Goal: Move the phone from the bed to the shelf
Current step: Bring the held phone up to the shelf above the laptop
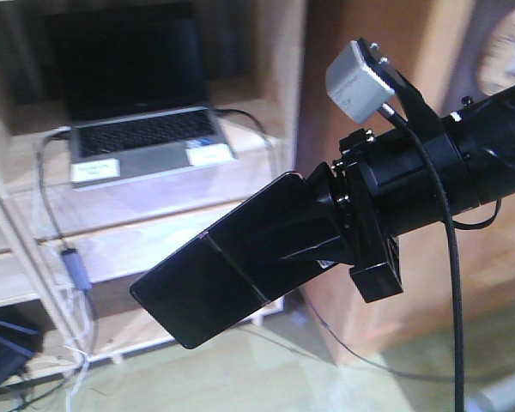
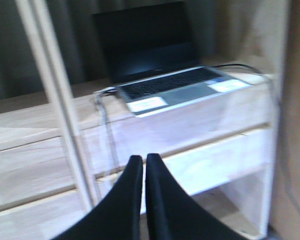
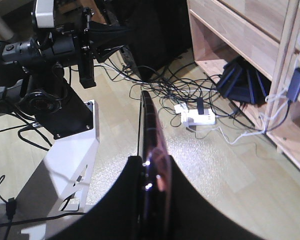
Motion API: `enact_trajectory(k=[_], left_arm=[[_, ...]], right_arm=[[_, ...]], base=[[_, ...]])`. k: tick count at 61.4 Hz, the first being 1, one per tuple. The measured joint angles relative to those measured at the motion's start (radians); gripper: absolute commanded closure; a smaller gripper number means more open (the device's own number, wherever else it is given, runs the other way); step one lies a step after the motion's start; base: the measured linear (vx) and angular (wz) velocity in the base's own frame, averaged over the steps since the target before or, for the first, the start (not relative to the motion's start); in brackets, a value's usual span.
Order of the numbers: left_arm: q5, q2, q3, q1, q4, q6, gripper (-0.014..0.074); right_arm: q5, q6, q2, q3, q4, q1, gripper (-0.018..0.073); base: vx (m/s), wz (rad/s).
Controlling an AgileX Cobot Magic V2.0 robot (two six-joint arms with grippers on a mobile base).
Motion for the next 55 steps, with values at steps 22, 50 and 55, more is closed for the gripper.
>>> enact_trajectory(k=[22, 50, 55], left_arm=[[0.0, 0.0, 0.0, 0.0, 0.0, 0.0, 0.0595], [0.0, 0.0, 0.0, 0.0, 0.0, 0.0, 0.0595], [0.0, 0.0, 0.0, 0.0, 0.0, 0.0, 0.0595]], right_arm=[[0.0, 0.0, 0.0, 0.0, 0.0, 0.0, 0.0562], [0.0, 0.0, 0.0, 0.0, 0.0, 0.0, 0.0562], [0.0, 0.0, 0.0, 0.0, 0.0, 0.0, 0.0562]], base=[[0.27, 0.35], [0.24, 0.2], [0.22, 0.15]])
